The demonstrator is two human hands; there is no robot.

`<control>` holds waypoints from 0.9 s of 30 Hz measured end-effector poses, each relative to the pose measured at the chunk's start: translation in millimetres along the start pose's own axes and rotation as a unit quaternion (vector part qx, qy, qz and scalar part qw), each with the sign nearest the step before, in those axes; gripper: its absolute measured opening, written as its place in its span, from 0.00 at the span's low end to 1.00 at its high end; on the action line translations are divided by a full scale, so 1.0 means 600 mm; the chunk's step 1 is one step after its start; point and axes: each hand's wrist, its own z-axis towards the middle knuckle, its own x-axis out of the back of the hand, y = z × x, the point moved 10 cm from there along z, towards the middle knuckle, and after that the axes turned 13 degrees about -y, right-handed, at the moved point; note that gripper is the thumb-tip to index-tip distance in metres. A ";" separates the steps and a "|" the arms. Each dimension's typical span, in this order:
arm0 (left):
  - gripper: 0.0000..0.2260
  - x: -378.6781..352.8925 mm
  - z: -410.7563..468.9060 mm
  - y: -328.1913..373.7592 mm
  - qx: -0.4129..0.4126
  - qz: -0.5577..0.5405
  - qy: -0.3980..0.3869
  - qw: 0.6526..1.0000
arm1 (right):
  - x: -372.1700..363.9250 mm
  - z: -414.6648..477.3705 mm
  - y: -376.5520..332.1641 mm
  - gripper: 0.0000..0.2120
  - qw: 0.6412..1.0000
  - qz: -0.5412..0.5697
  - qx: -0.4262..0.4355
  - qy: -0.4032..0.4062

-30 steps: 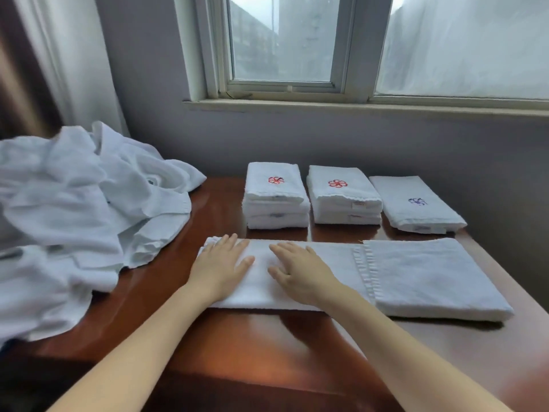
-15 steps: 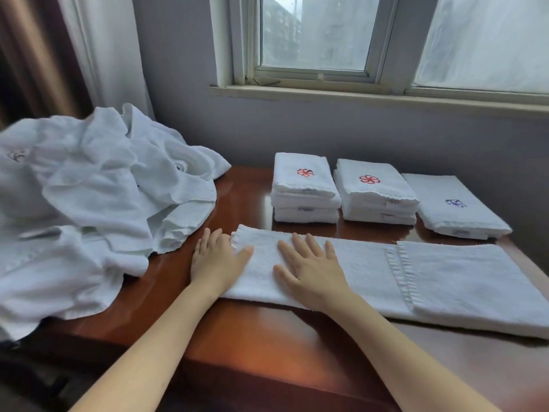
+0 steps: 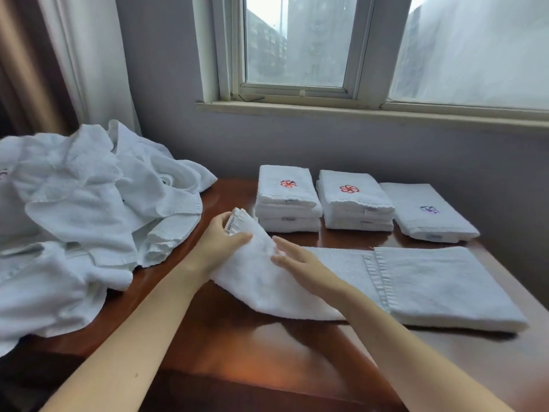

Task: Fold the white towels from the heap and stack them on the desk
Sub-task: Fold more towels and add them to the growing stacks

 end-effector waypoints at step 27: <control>0.16 -0.494 0.066 0.183 -0.125 0.059 -0.201 0.970 | 0.374 -0.357 0.206 0.12 0.906 0.257 -0.104 0.318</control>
